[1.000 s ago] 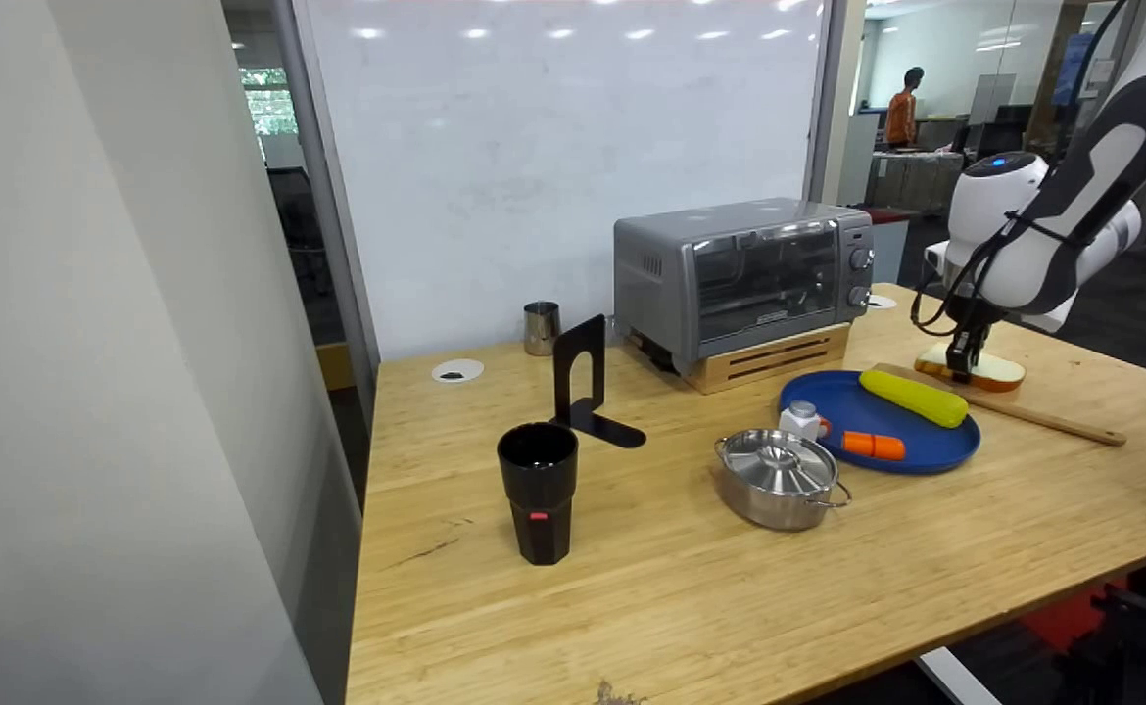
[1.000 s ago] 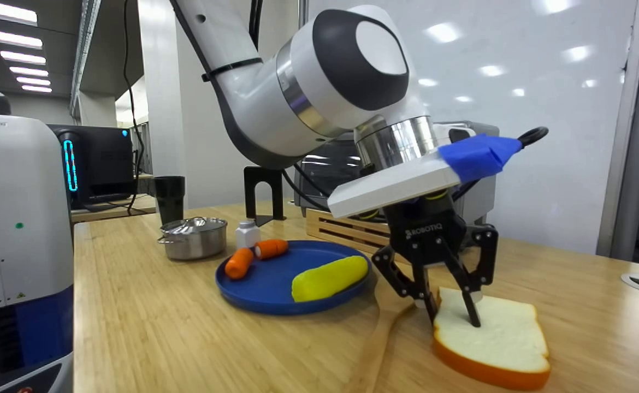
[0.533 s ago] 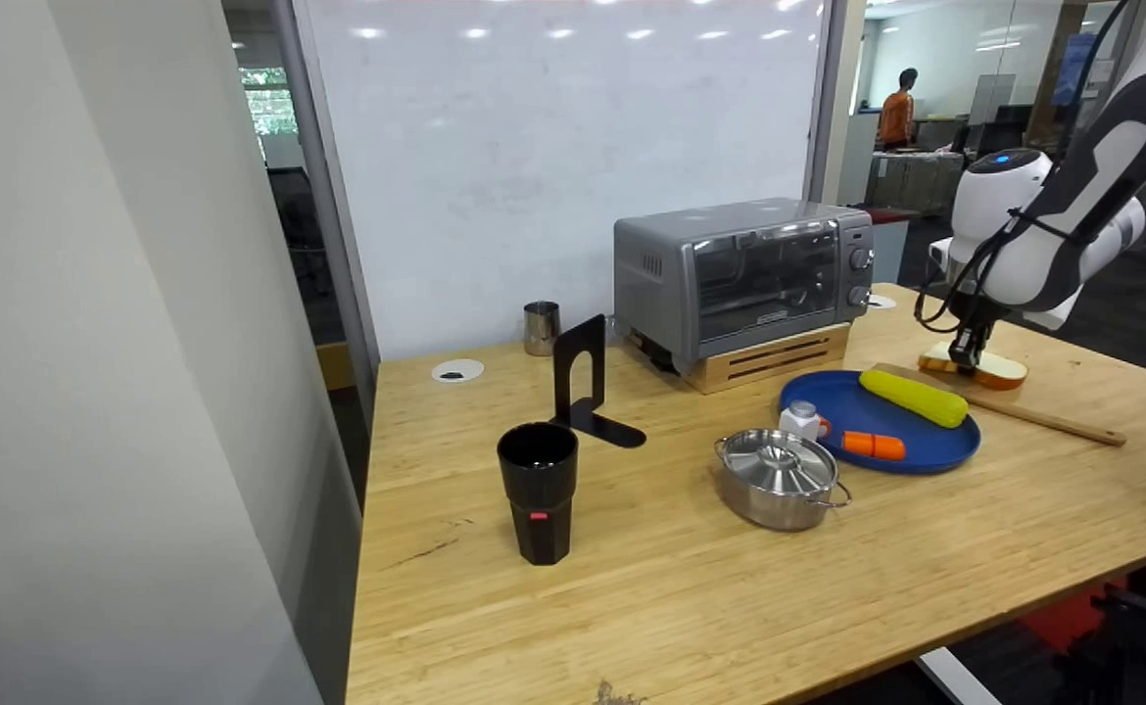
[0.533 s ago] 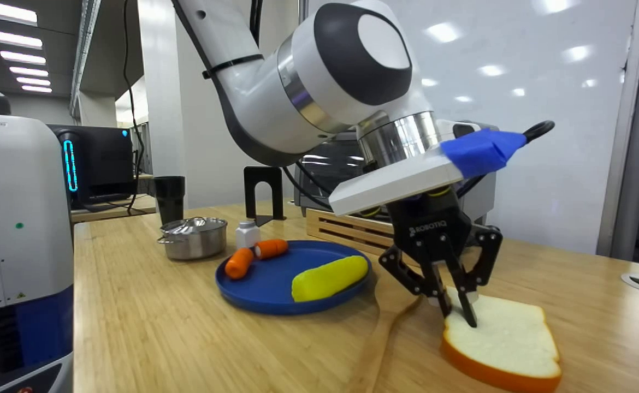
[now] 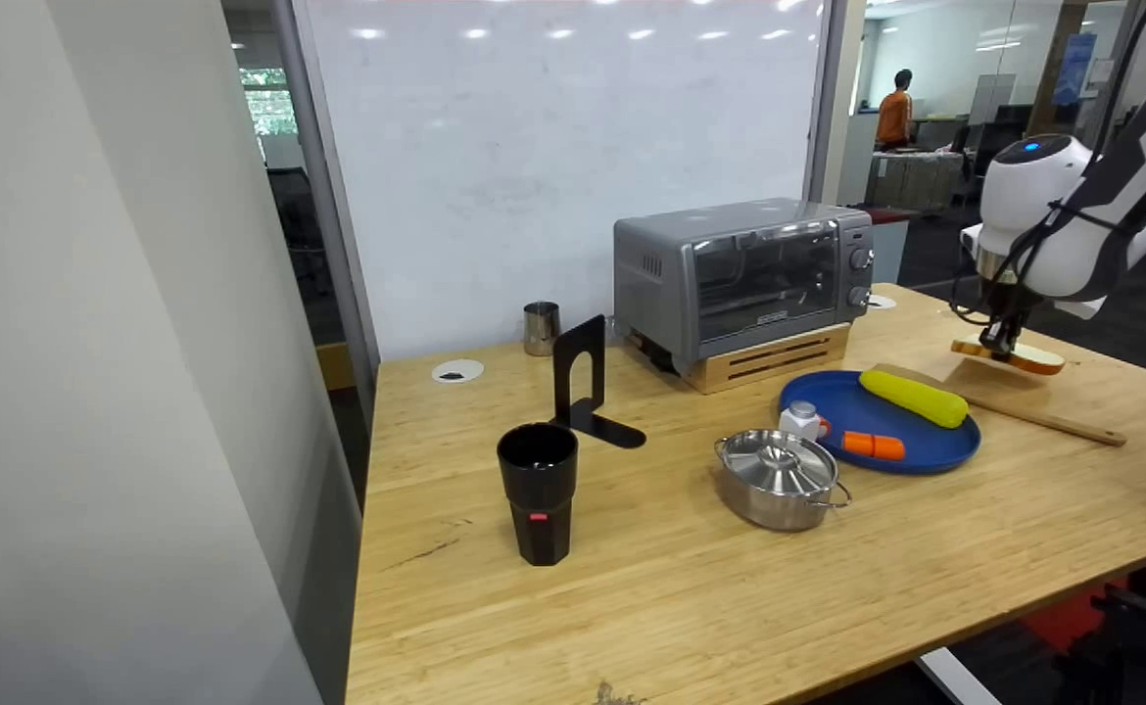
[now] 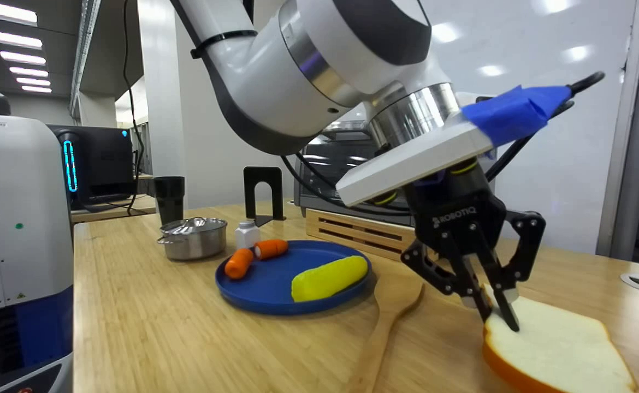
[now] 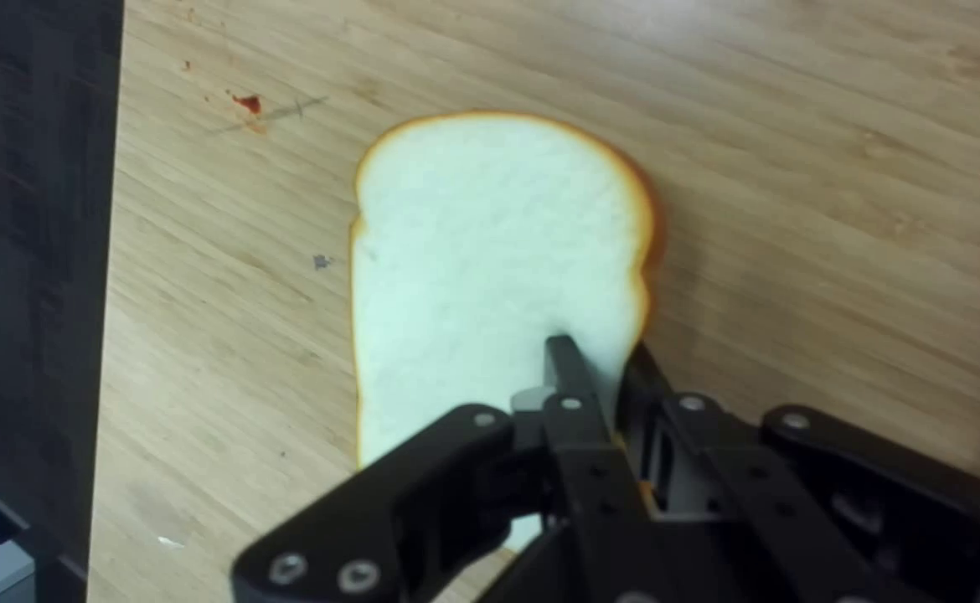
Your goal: Put the slice of bread on the plate
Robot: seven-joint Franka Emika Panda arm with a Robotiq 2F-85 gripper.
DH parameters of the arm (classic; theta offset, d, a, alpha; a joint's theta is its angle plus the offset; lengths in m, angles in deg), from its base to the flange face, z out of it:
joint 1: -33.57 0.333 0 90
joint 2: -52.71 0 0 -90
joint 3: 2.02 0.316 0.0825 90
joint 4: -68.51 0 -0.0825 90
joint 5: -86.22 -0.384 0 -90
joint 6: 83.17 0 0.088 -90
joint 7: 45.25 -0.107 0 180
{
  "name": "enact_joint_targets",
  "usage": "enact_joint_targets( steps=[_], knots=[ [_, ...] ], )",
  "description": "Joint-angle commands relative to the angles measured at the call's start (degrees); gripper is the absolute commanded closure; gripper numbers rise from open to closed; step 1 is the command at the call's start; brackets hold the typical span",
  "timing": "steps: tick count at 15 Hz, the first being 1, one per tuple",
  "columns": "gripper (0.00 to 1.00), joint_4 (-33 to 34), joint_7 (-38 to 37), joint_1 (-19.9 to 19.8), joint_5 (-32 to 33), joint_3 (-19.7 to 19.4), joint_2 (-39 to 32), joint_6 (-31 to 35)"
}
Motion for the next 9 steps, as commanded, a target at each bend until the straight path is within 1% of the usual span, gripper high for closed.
enact_joint_targets(
  steps=[1, 4, 9],
  knots=[
    [0.96, -3.7, -4.1, 2.5, 6.1, -2.8, 5.4, -0.6],
    [0.96, -5.3, -7.0, 2.9, 10.8, -2.4, 9.0, -1.5],
    [0.96, -7.2, -8.0, 1.8, 13.5, 1.6, 13.4, -2.3]
  ],
)
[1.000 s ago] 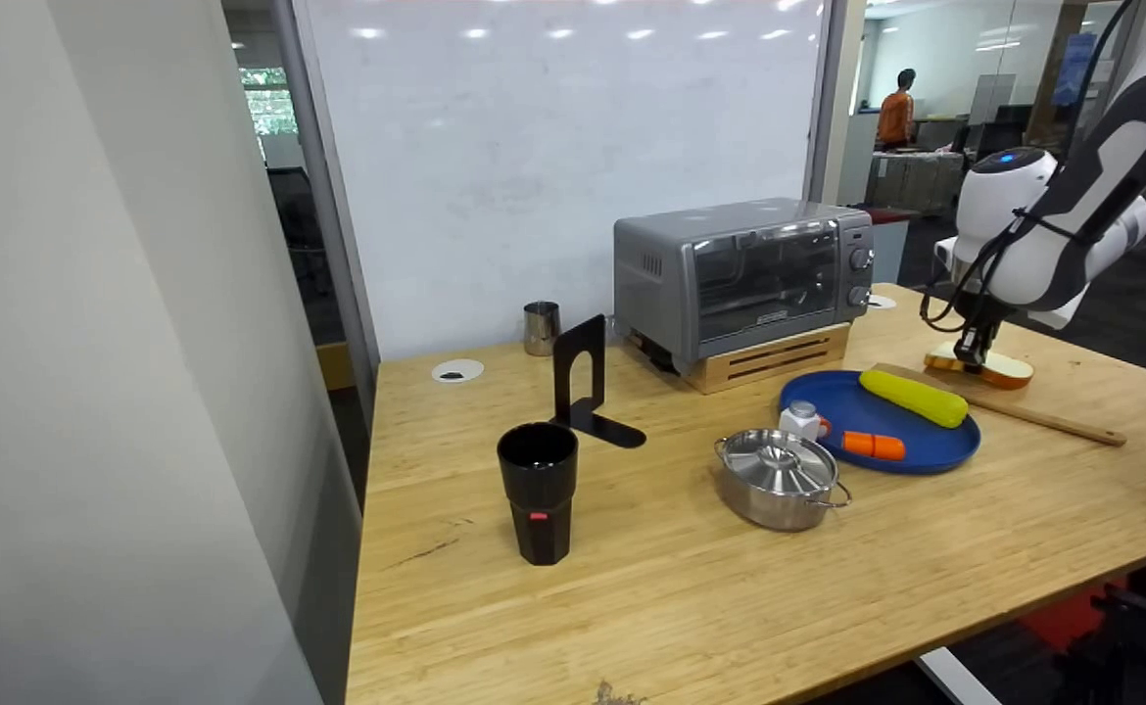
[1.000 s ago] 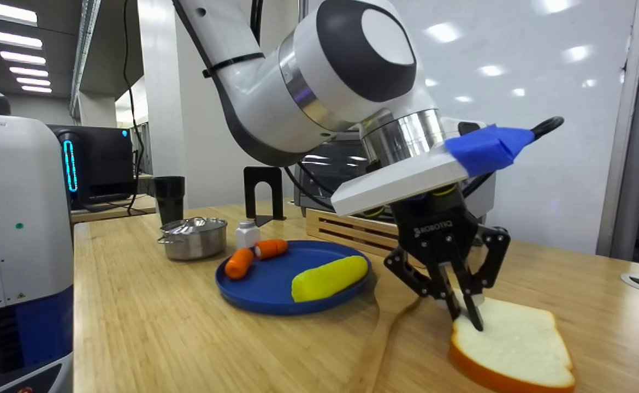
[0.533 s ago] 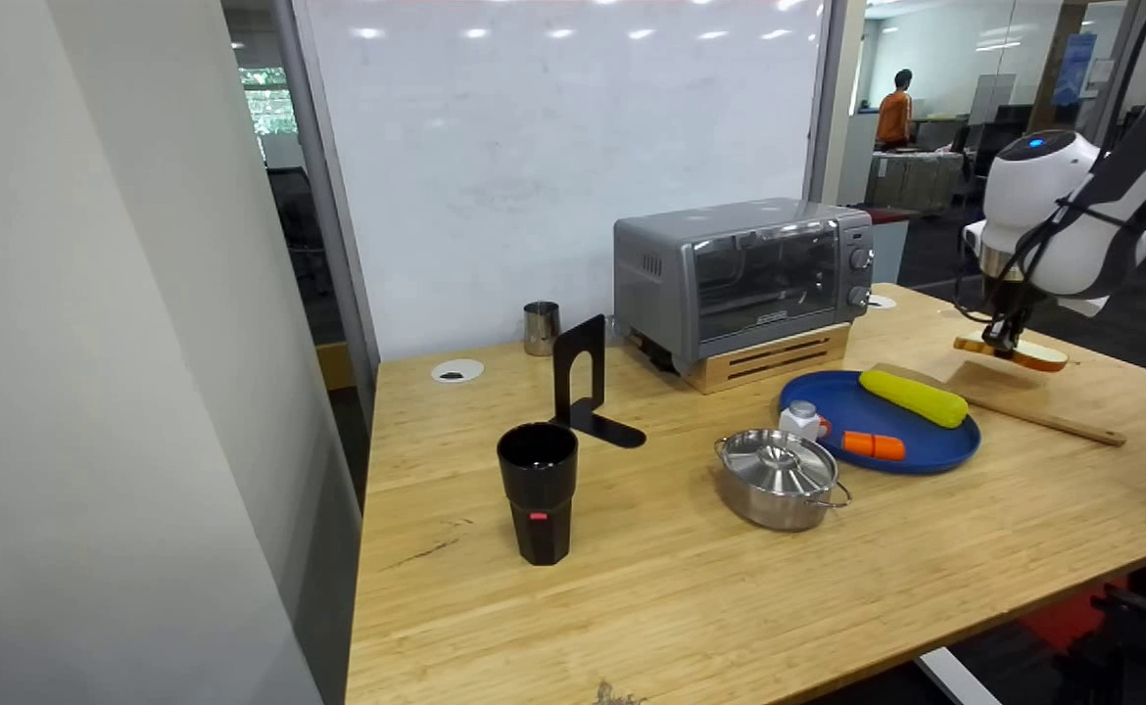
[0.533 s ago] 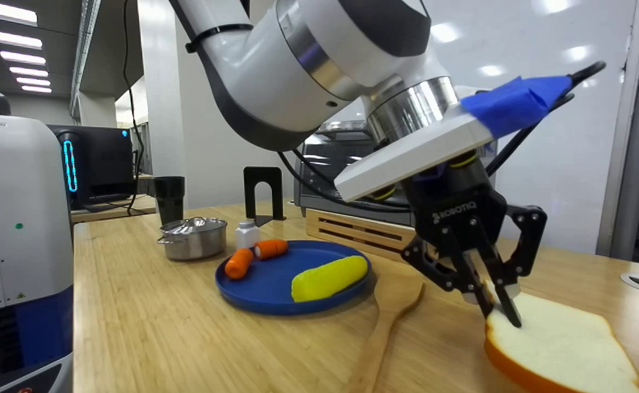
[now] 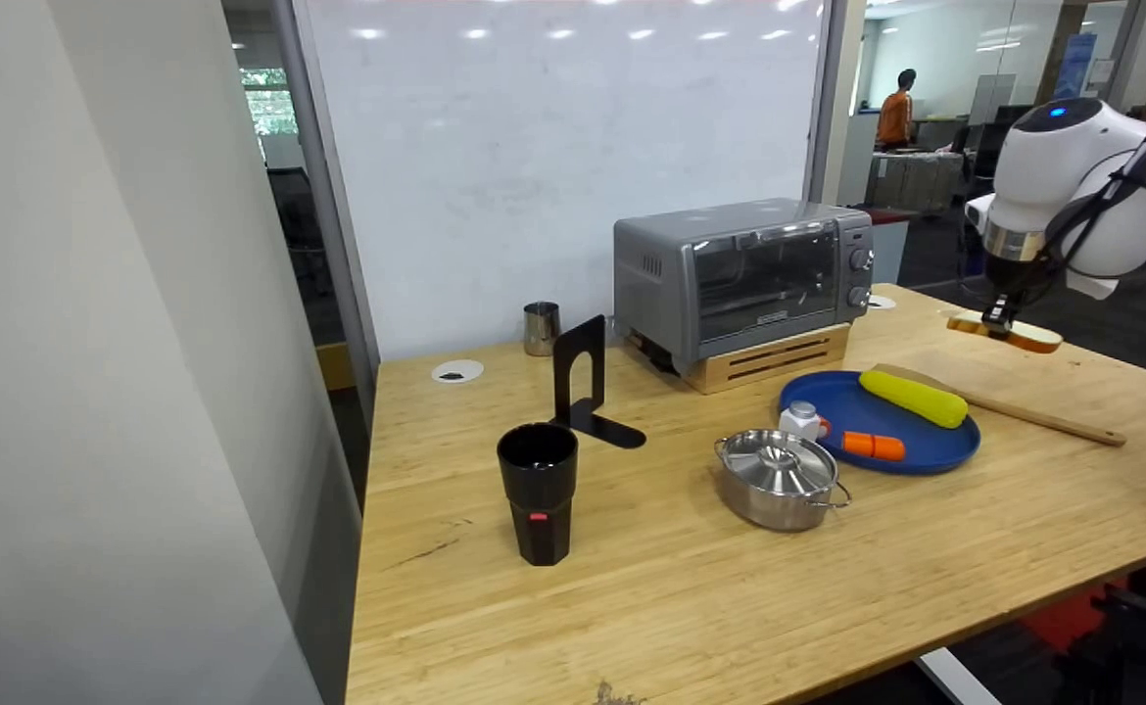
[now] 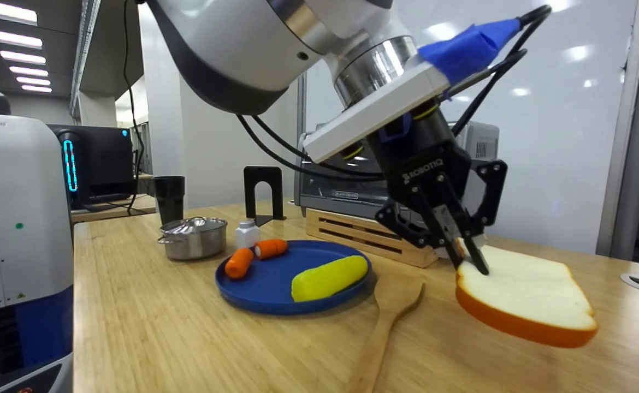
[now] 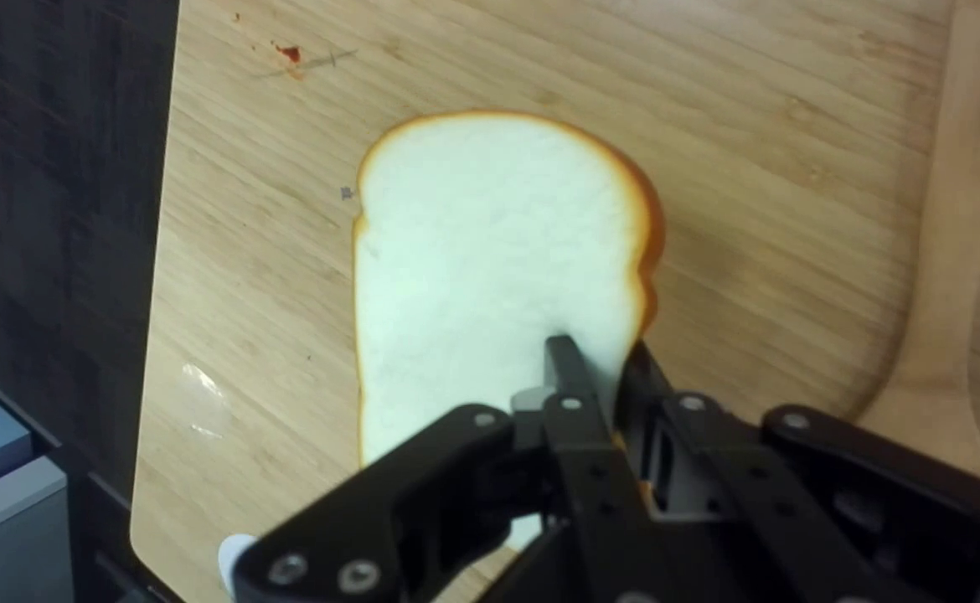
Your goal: Put the slice of bread on the plate
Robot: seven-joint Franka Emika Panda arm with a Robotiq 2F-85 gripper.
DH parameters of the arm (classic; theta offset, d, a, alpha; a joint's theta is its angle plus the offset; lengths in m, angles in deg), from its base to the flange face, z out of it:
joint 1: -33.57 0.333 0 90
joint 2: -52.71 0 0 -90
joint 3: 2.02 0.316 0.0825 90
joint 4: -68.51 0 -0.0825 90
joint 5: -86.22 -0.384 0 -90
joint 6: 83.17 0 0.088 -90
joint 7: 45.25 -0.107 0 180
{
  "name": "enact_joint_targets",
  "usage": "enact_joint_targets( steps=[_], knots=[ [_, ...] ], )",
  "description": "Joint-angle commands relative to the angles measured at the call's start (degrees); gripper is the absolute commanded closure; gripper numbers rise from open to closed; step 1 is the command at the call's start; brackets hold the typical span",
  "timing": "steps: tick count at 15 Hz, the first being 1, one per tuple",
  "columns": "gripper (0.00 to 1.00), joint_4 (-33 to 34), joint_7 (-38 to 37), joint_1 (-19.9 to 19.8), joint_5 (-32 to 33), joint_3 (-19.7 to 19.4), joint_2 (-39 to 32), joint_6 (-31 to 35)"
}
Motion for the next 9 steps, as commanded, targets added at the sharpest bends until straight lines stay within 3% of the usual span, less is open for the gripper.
enact_joint_targets(
  steps=[1, 9],
  knots=[
    [0.96, -2.4, -1.2, -0.4, 2.3, 3.2, 4.3, -2.2],
    [0.96, -8.0, -3.5, 1.2, 0.5, 13.2, 11.8, -9.8]
  ],
)
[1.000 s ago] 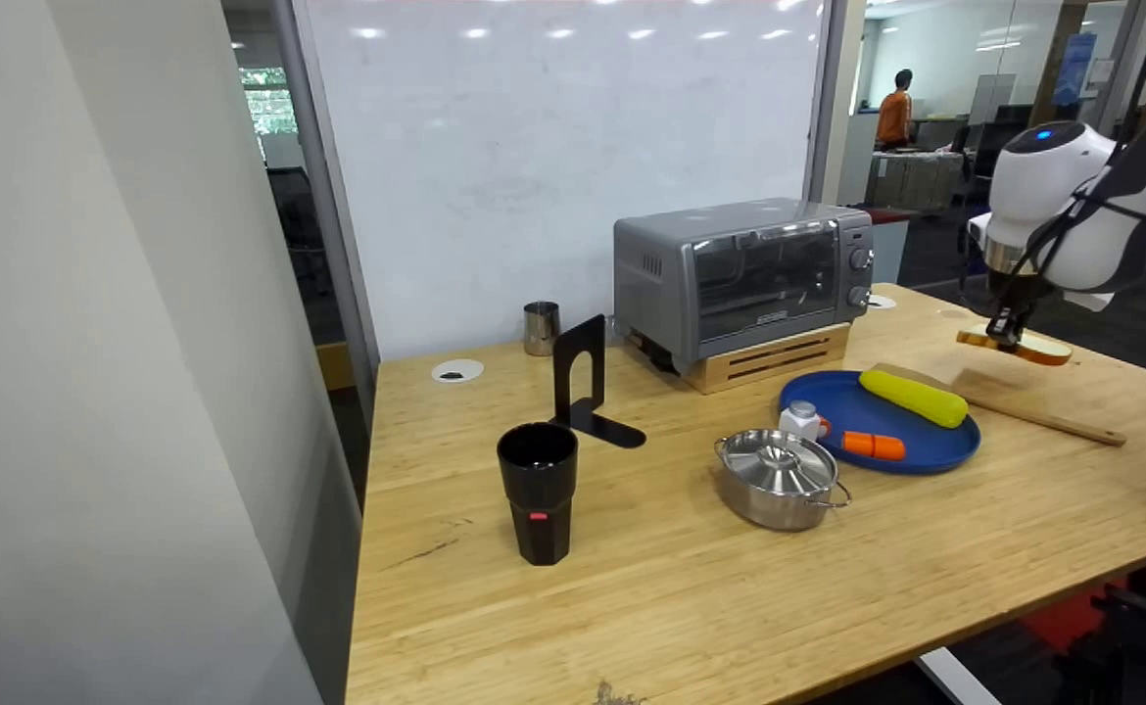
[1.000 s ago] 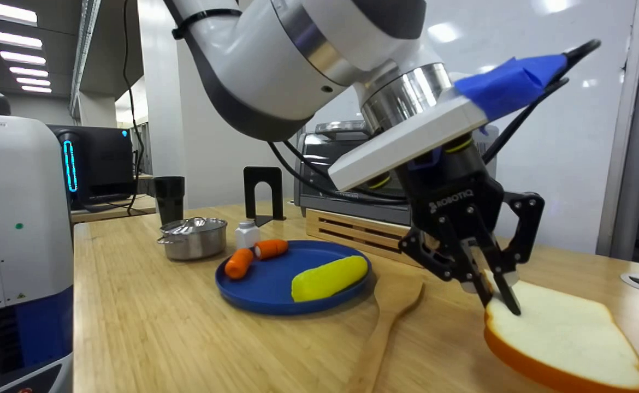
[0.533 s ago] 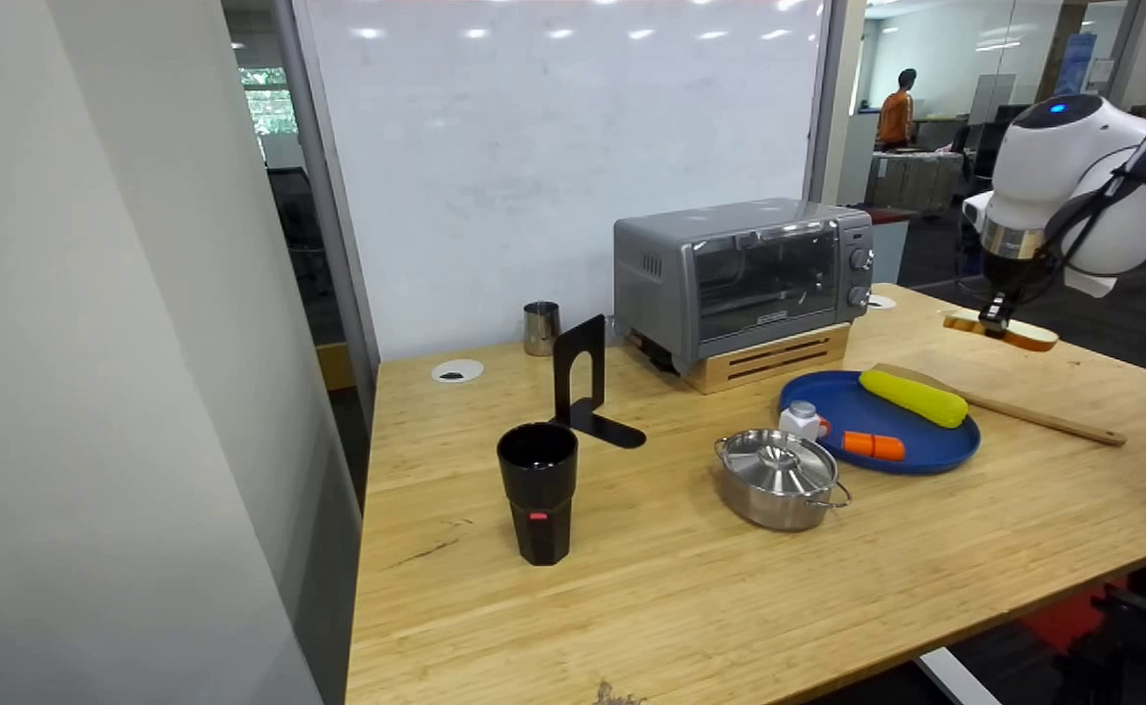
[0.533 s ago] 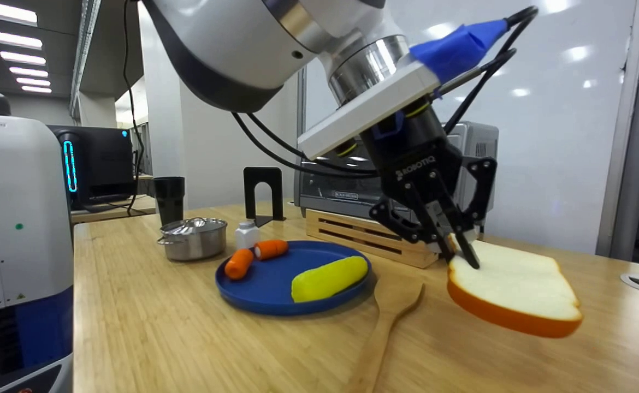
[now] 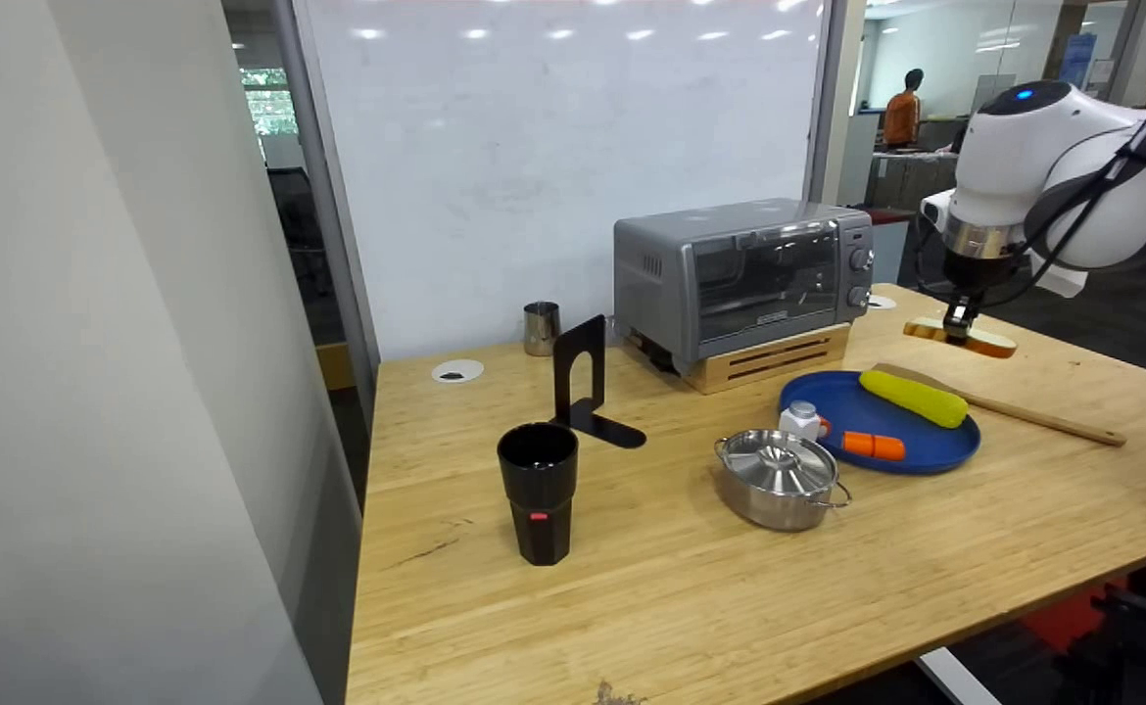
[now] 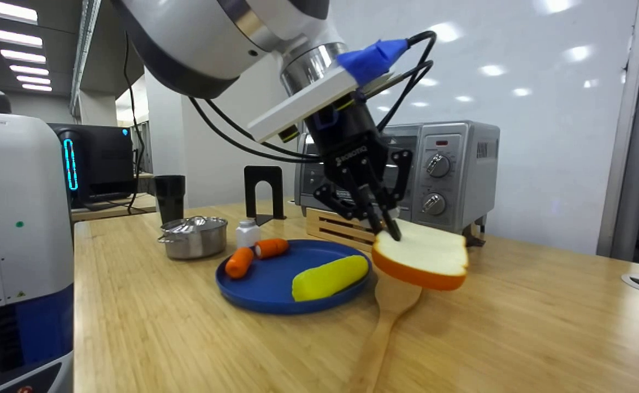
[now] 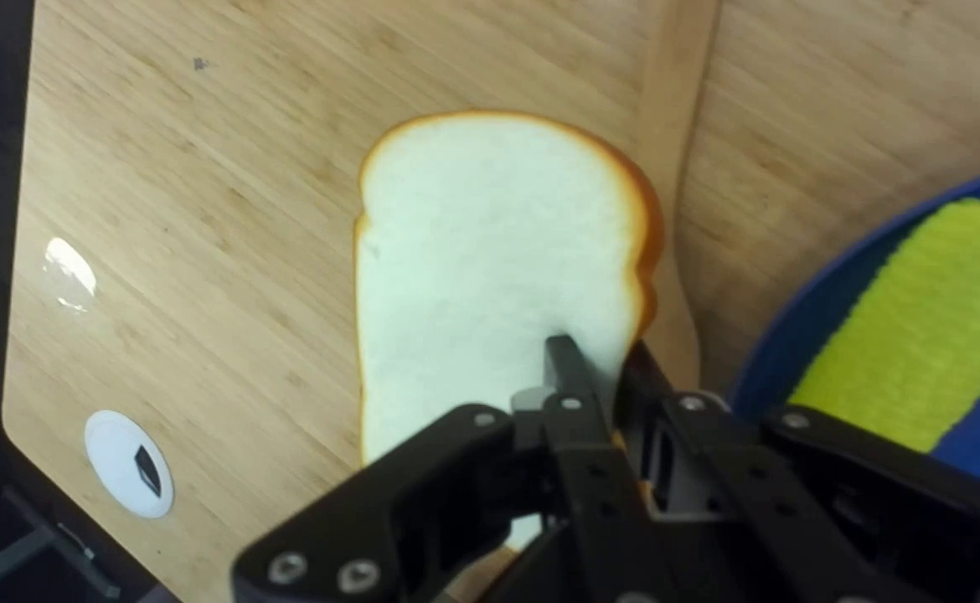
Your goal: Put the slice of bread on the plate
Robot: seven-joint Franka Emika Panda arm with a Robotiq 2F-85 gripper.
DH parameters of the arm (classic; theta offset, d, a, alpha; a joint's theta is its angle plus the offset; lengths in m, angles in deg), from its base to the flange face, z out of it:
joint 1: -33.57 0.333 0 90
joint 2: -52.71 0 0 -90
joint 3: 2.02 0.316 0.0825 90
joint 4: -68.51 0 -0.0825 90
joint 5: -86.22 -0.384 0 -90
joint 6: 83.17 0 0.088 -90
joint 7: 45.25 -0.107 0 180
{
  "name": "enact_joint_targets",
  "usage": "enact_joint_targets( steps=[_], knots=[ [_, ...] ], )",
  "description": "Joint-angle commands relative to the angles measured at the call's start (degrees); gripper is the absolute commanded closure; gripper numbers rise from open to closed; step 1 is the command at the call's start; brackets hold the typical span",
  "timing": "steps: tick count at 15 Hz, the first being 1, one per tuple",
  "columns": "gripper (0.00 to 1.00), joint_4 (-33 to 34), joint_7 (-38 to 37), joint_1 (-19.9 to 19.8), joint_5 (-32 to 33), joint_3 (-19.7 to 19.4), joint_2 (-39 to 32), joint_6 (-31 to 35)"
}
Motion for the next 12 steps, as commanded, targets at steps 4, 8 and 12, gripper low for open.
enact_joint_targets(
  steps=[4, 8, 12],
  knots=[
    [0.96, -5.4, -4.5, 2.4, -0.6, 8.7, 7.4, -9.6],
    [0.96, -6.1, -6.3, 3.9, -1.3, 12.2, 7.8, -10.4],
    [0.96, -4.6, -5.6, 5.0, -7.1, 13.9, 6.0, -9.7]
  ],
)
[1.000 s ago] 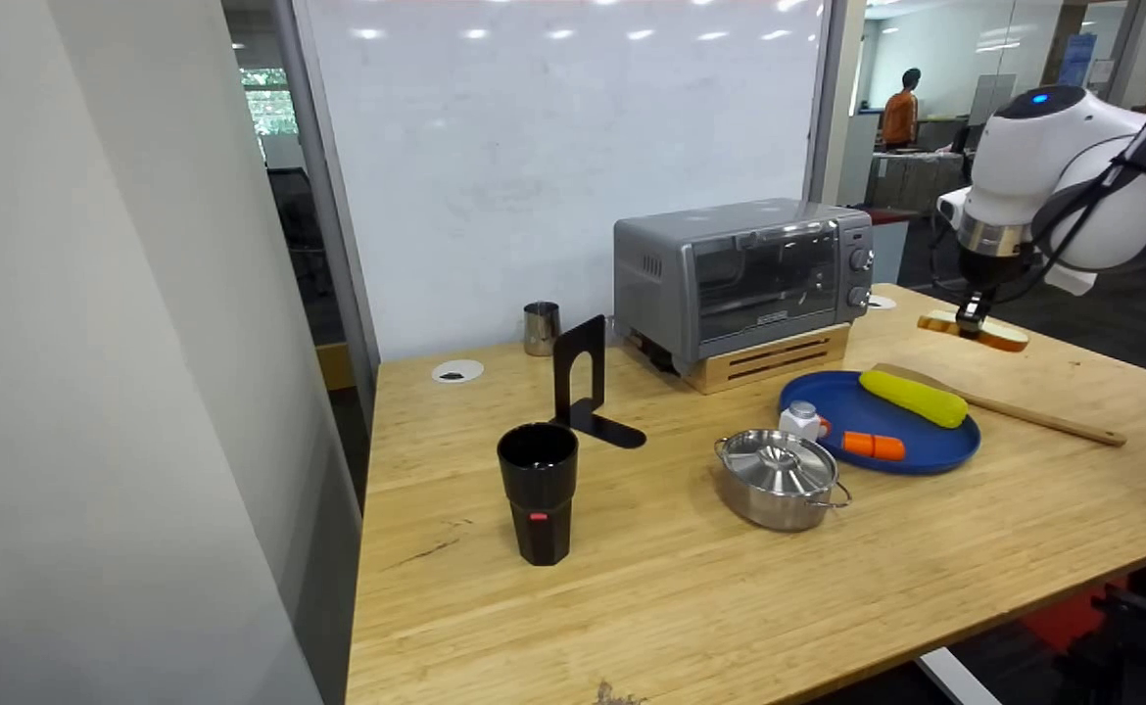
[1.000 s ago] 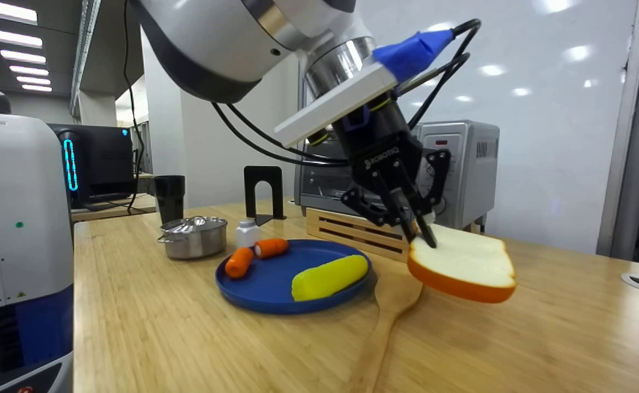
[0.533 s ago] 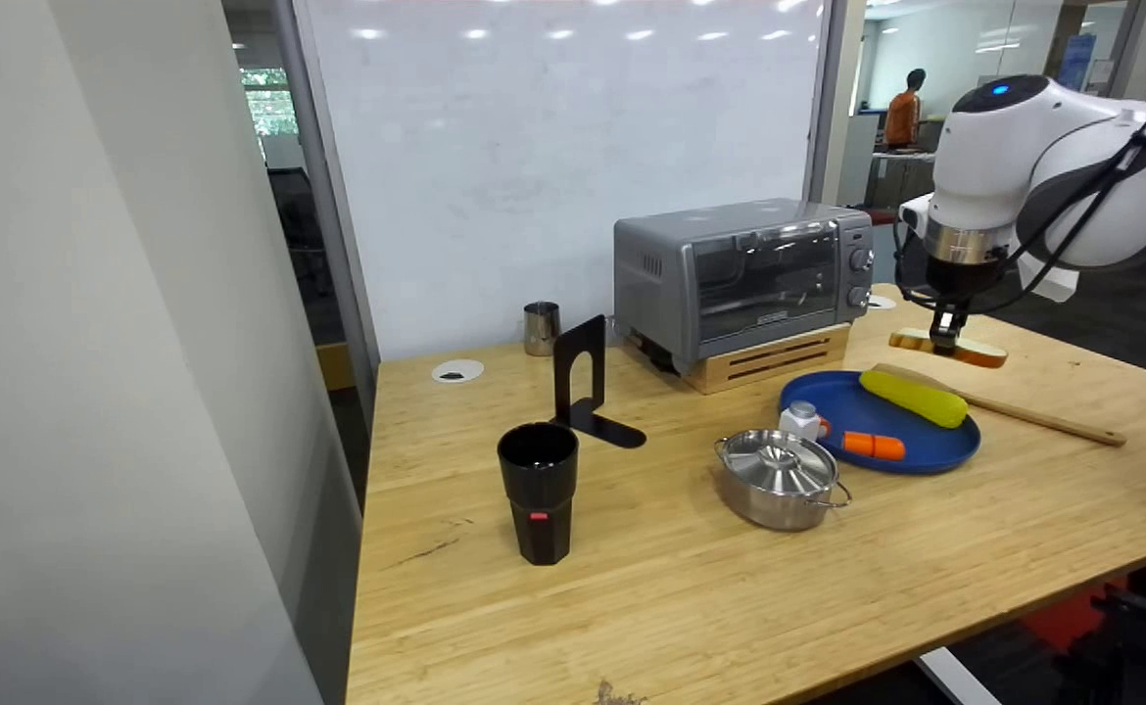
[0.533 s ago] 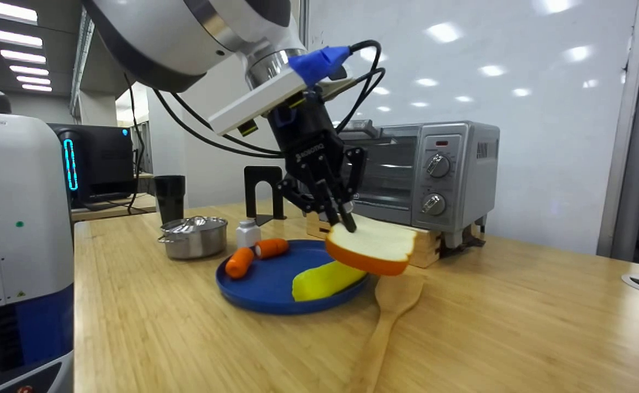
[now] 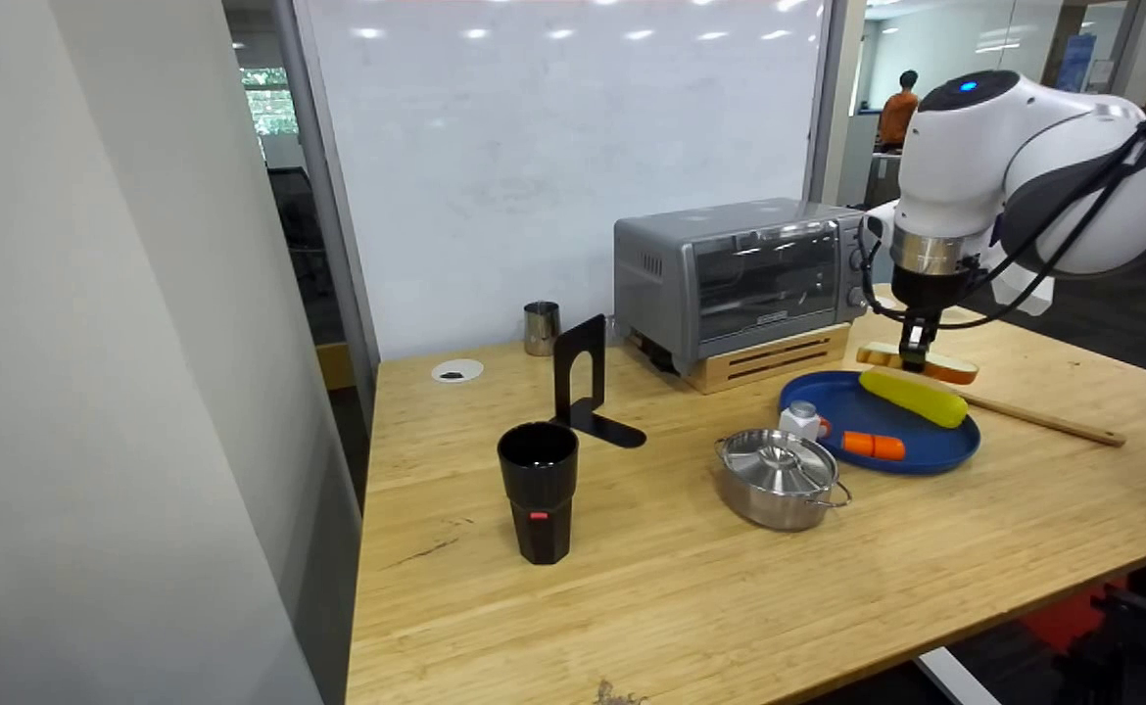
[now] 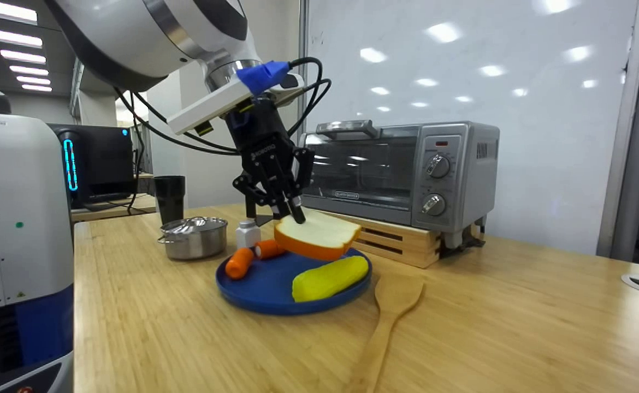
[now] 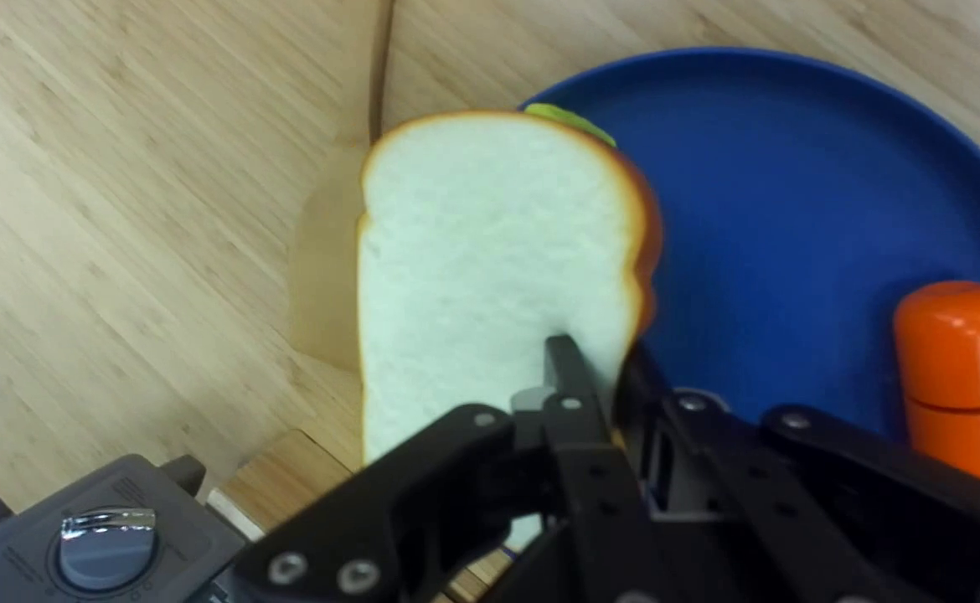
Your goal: Put the slice of bread on the plate
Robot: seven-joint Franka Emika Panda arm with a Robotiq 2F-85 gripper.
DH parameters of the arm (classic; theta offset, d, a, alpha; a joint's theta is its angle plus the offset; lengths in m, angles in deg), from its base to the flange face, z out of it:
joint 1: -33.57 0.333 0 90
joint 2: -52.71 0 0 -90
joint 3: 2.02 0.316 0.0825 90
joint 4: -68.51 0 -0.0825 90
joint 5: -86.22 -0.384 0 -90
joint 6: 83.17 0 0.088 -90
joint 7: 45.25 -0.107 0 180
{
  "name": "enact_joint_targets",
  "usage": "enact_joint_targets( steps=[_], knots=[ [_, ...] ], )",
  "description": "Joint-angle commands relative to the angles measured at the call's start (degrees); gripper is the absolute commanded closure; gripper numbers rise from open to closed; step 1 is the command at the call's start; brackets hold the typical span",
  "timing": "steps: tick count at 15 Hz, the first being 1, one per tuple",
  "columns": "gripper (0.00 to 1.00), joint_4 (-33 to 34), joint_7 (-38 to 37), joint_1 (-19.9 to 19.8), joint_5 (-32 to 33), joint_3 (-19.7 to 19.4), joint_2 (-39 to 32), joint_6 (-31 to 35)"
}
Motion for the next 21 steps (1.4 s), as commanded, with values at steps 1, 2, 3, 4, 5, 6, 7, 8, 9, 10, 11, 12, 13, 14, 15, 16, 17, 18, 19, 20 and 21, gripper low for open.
enact_joint_targets(
  steps=[1, 2, 3, 4, 5, 6, 7, 8, 9, 10, 11, 12, 13, 14, 15, 16, 17, 18, 19, 20, 21],
  knots=[
    [0.96, 1.0, 1.0, 0.9, -6.0, 1.5, -1.0, -0.3],
    [0.96, 1.4, 1.2, 1.1, -7.7, 1.8, -1.3, -0.3],
    [0.96, 2.0, 1.2, 1.1, -9.1, 1.9, -2.2, 0.2],
    [0.96, 2.4, 1.5, 1.1, -10.4, 1.9, -2.8, 0.6],
    [0.96, 2.8, 1.4, 1.1, -11.0, 1.9, -3.5, 0.8],
    [0.96, 3.4, 1.5, 1.0, -11.8, 1.9, -4.3, 1.1],
    [0.96, 4.0, 1.7, 1.0, -12.7, 1.7, -5.2, 1.5],
    [0.96, 4.5, 1.9, 1.0, -13.5, 1.6, -6.1, 2.0],
    [0.96, 5.0, 2.3, 1.0, -14.5, 1.5, -6.8, 2.4],
    [0.96, 5.8, 2.5, 1.0, -15.5, 1.5, -7.9, 2.9],
    [0.96, 6.4, 3.2, 1.1, -16.8, 1.6, -8.7, 3.1],
    [0.96, 7.1, 3.5, 1.2, -17.9, 1.6, -9.6, 3.4],
    [0.96, 8.0, 3.7, 1.4, -18.9, 1.7, -10.5, 3.4],
    [0.96, 8.7, 4.0, 1.5, -20.3, 1.8, -11.2, 3.2],
    [0.96, 9.3, 4.1, 1.6, -21.1, 1.8, -11.9, 3.1],
    [0.96, 10.1, 4.4, 1.6, -22.4, 1.9, -12.5, 2.7],
    [0.96, 10.7, 4.4, 1.7, -23.3, 2.0, -13.1, 2.5],
    [0.96, 11.3, 4.4, 1.8, -24.1, 2.1, -13.8, 2.5],
    [0.96, 11.8, 4.5, 1.9, -25.0, 2.2, -14.2, 2.2],
    [0.96, 12.3, 4.3, 2.1, -25.5, 2.2, -14.8, 2.1],
    [0.96, 12.7, 4.4, 2.2, -26.0, 2.3, -15.2, 1.8]
  ],
)
